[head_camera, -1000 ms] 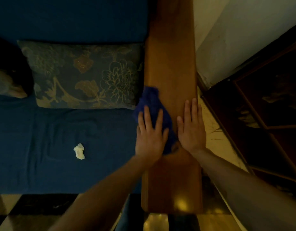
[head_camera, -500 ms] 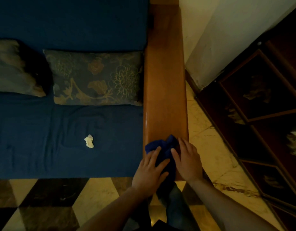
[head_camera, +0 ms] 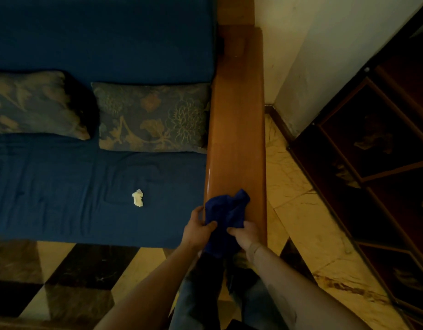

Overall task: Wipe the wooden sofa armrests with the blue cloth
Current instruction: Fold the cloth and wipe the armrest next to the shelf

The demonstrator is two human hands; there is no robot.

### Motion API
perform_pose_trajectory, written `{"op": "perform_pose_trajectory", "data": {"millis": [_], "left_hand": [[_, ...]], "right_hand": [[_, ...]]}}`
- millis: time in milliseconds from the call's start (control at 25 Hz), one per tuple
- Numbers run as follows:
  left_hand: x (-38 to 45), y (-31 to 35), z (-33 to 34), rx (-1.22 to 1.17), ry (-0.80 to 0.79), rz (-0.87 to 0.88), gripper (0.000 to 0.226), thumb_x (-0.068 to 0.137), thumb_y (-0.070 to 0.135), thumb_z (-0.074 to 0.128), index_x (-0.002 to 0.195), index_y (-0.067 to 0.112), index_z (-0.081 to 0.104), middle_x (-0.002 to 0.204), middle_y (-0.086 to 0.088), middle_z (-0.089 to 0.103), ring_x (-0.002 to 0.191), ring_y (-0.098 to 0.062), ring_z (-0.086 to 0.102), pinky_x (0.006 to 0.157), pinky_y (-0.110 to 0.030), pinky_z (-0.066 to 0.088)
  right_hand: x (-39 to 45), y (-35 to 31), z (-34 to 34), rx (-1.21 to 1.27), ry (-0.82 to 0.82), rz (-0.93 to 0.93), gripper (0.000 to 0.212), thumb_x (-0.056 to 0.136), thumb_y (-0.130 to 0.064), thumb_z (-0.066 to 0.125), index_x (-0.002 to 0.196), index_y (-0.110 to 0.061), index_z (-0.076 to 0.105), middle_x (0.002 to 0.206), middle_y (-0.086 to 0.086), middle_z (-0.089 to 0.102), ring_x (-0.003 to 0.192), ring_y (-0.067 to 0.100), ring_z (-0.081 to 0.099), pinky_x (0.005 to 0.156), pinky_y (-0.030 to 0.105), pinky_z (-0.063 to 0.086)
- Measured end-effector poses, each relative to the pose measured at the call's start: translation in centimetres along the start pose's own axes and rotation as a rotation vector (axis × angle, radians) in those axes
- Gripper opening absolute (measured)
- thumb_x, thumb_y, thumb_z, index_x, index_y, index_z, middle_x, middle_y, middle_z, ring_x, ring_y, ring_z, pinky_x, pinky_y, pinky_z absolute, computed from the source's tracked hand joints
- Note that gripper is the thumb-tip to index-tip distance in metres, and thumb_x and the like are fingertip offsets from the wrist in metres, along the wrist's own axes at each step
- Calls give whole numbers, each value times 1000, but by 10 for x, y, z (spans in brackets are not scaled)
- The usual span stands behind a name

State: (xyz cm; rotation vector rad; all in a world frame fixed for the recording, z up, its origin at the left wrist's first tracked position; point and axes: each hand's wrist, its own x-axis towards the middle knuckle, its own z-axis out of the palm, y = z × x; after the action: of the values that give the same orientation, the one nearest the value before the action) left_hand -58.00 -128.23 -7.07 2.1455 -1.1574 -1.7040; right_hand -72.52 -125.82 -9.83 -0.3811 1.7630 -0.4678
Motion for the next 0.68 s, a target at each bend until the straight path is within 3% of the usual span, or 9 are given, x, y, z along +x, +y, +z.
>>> {"op": "perform_pose_trajectory", "data": {"millis": [80, 200, 360, 440, 520, 560, 680], "left_hand": [[6, 1, -8, -10, -62, -28, 63, 87, 7, 70, 141, 14, 38, 117, -14, 62, 100, -25, 61, 74, -33, 53], [5, 10, -15, -4, -88, -34, 65, 83, -2, 70, 140, 13, 42, 125, -16, 58, 101, -23, 56, 75, -32, 48], [-19, 33, -30, -234, 2, 170, 76, 82, -12, 62, 141, 32, 42, 102, -17, 70, 88, -28, 70, 80, -43, 59], [-33, 54, -42, -260, 36, 322, 74, 84, -12, 59, 135, 41, 47, 106, -12, 71, 94, -20, 72, 82, -38, 60], [-59, 82, -66, -225, 86, 457, 66, 85, -11, 60, 133, 34, 53, 115, -4, 68, 96, -4, 69, 79, -23, 58], [-70, 98, -78, -184, 122, 496, 62, 85, -9, 62, 133, 29, 55, 117, 0, 66, 95, 3, 66, 76, -15, 55], [-115, 137, -116, -85, 336, 606, 54, 82, -1, 70, 131, 19, 61, 117, 3, 65, 100, -1, 63, 75, -6, 49]], "right_hand": [[1, -6, -3, 9, -32, -28, 21, 87, -1, 67, 108, 2, 64, 113, 20, 69, 105, 37, 64, 84, 40, 51], [-15, -23, -12, -18, -14, -172, 26, 84, -5, 69, 110, -5, 64, 108, 12, 70, 102, 29, 65, 86, 38, 52], [-47, -74, -38, 19, -30, -425, 17, 90, -10, 67, 105, -2, 66, 100, 10, 72, 91, 19, 67, 70, 17, 53], [-63, -106, -51, 0, -60, -554, 14, 93, -12, 66, 104, -3, 68, 98, 6, 72, 91, 16, 69, 74, 21, 57], [-87, -141, -60, -42, -86, -687, 14, 93, -8, 66, 105, -1, 66, 101, 9, 72, 93, 19, 69, 80, 29, 58], [-96, -159, -63, -65, -89, -739, 15, 92, -4, 66, 105, 2, 64, 102, 14, 71, 94, 22, 68, 78, 28, 57], [-138, -211, -61, -136, -103, -924, 33, 85, 8, 67, 116, 2, 57, 104, 21, 68, 97, 28, 67, 76, 25, 55]]}}
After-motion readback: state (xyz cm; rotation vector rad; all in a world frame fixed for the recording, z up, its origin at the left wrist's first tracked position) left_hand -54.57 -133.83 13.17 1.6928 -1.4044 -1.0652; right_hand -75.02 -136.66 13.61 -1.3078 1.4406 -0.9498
